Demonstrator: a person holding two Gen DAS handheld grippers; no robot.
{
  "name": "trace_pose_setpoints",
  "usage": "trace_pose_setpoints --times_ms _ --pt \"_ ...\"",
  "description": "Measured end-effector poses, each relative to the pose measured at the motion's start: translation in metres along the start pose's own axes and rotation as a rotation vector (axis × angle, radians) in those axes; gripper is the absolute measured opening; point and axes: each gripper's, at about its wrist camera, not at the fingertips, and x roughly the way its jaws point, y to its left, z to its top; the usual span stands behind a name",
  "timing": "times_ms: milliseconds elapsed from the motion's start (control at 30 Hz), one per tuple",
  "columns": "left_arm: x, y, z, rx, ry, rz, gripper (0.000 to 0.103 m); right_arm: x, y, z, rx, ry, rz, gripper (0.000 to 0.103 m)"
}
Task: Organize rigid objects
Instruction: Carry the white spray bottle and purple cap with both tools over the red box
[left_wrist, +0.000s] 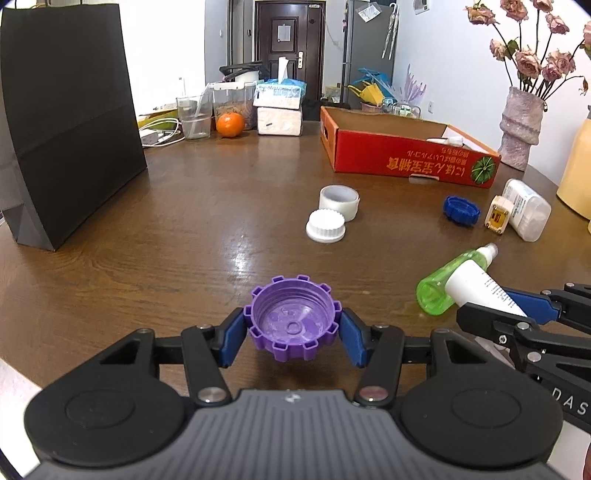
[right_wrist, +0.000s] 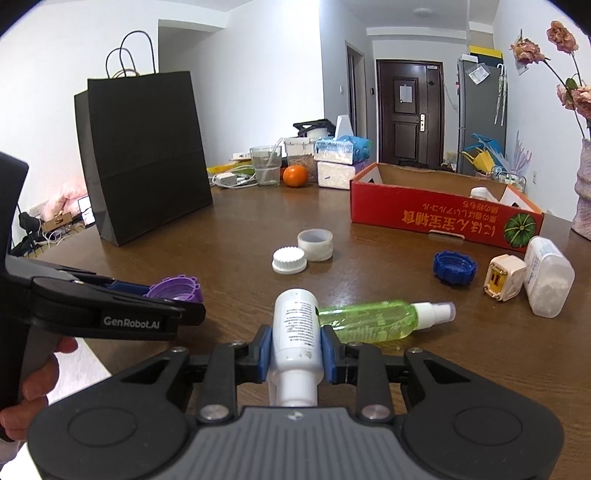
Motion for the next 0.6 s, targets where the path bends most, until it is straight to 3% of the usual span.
trace_pose_setpoints --times_ms 600 --pt "0.007 -0.027 0.030 0.044 -0.023 -0.046 0.056 -0.011 -0.032 0.018 0.039 -0.035 -0.074 0.027"
